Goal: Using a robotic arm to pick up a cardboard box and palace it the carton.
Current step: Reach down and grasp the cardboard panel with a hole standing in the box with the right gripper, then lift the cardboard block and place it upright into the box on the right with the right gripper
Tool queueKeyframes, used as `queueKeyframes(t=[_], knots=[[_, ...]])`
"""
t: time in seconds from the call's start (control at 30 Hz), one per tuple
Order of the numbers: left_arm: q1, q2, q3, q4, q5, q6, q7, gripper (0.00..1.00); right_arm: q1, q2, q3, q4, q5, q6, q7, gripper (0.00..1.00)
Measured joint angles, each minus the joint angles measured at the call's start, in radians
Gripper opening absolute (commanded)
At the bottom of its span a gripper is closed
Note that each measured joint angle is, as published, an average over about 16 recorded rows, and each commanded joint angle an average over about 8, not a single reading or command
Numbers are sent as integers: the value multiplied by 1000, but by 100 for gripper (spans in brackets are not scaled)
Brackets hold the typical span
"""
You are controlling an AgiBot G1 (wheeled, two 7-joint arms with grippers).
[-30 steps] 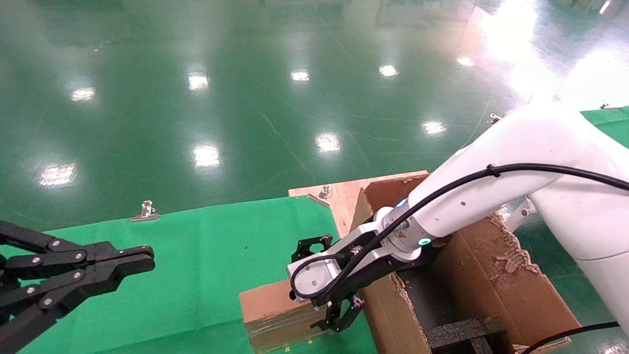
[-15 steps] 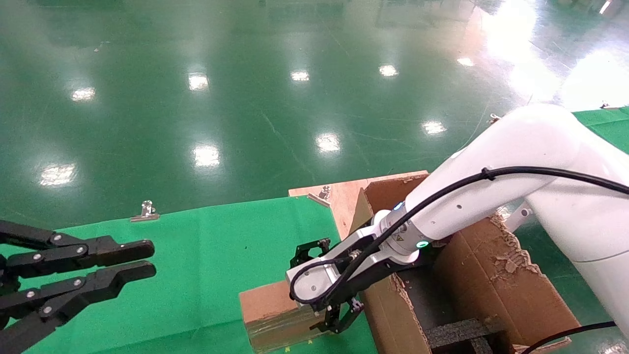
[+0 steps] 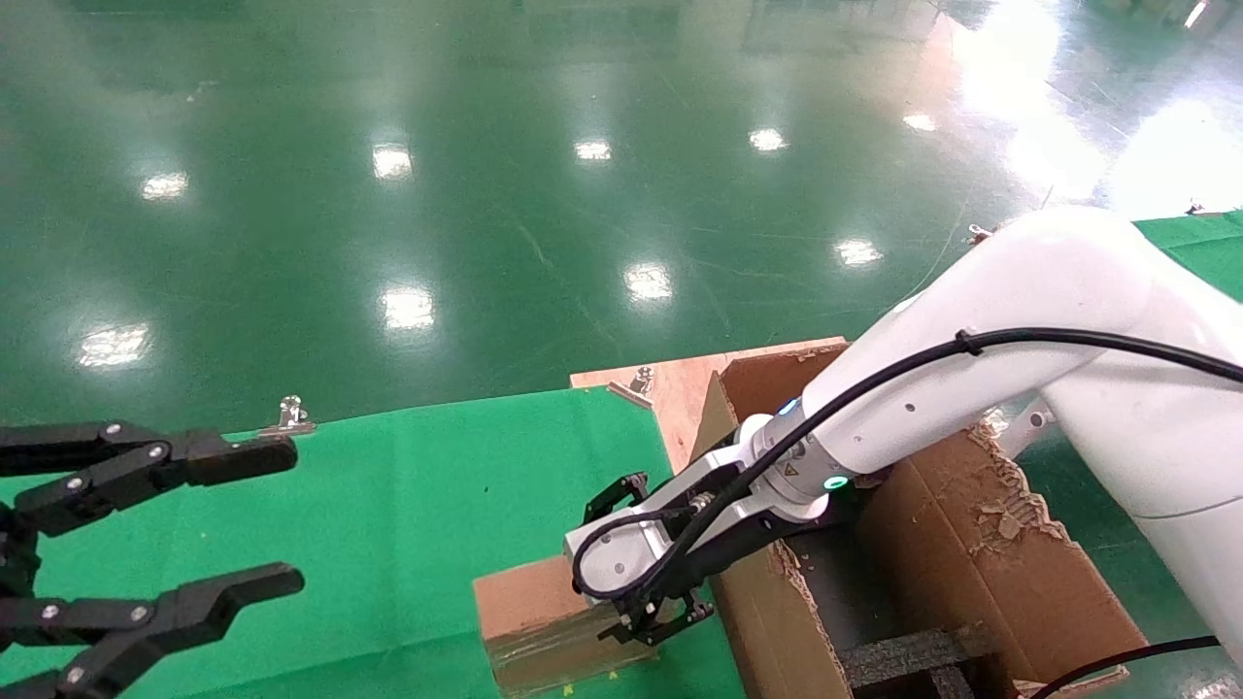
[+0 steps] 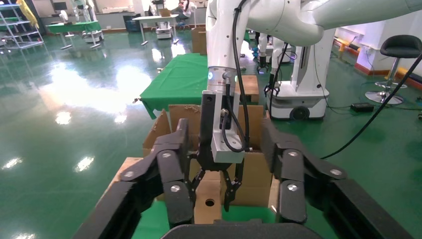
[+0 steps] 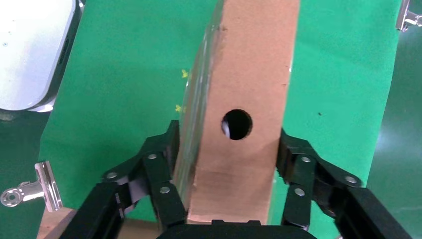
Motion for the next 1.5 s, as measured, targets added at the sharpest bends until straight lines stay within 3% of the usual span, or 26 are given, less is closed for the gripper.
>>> queueKeyframes(t=[0.47, 0.83, 1.13, 1.5], knots=[[0, 0, 0, 0, 0, 0, 0, 100, 29, 0, 11, -24, 28, -6, -12, 0], [0, 0, 0, 1, 0, 0, 0, 100, 224, 13, -6, -166, 176, -41, -119, 0], [0, 0, 1, 1, 0, 0, 0, 100, 425, 45, -121, -327, 338, -54, -249, 0], [-1, 0, 1, 1, -1, 0, 1, 100, 586, 135, -307, -481, 469, -54, -364, 0]])
